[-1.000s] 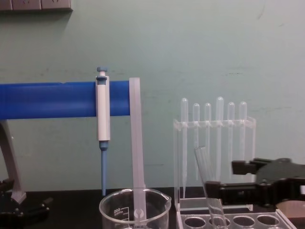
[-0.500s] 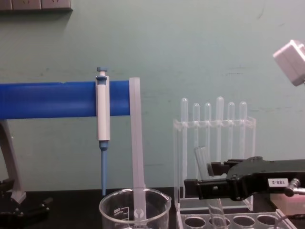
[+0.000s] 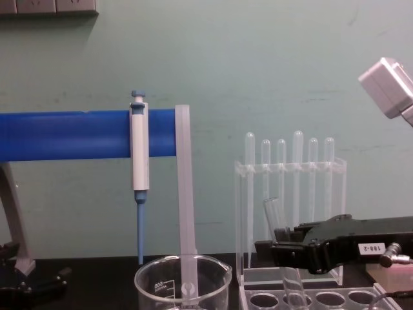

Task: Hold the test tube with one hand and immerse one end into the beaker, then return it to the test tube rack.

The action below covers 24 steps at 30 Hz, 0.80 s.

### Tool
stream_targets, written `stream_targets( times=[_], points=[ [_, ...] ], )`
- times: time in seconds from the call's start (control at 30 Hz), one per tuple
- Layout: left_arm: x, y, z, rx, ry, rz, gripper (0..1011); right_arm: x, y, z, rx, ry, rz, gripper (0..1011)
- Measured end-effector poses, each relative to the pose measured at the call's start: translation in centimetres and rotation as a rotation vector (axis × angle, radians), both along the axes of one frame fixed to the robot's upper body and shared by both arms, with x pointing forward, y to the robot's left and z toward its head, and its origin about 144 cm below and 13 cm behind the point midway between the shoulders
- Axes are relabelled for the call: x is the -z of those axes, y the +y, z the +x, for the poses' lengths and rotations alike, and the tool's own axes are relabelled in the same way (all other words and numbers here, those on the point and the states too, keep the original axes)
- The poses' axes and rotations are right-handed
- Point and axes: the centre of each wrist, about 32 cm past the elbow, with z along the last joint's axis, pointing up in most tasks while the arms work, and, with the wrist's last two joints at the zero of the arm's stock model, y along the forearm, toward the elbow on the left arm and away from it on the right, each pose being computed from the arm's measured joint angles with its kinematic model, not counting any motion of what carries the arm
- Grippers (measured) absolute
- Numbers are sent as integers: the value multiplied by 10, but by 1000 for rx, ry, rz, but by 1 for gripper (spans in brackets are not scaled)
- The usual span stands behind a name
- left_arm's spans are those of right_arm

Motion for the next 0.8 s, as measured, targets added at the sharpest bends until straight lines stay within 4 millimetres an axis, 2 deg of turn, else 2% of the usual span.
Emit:
stream_targets(
  times=[0.1,0.13,0.23,0.8],
  points=[
    [0,0,0,0,0,0,1000,0,0,-1,2,-3,4,346],
    [0,0,0,0,0,0,1000,0,0,-1,2,-3,4,285],
    [0,0,0,0,0,0,1000,-3,-1,-4,5,-9,22,239],
    [0,0,0,0,0,0,1000,-27,-13,-24,34,-97,169,227]
  ],
)
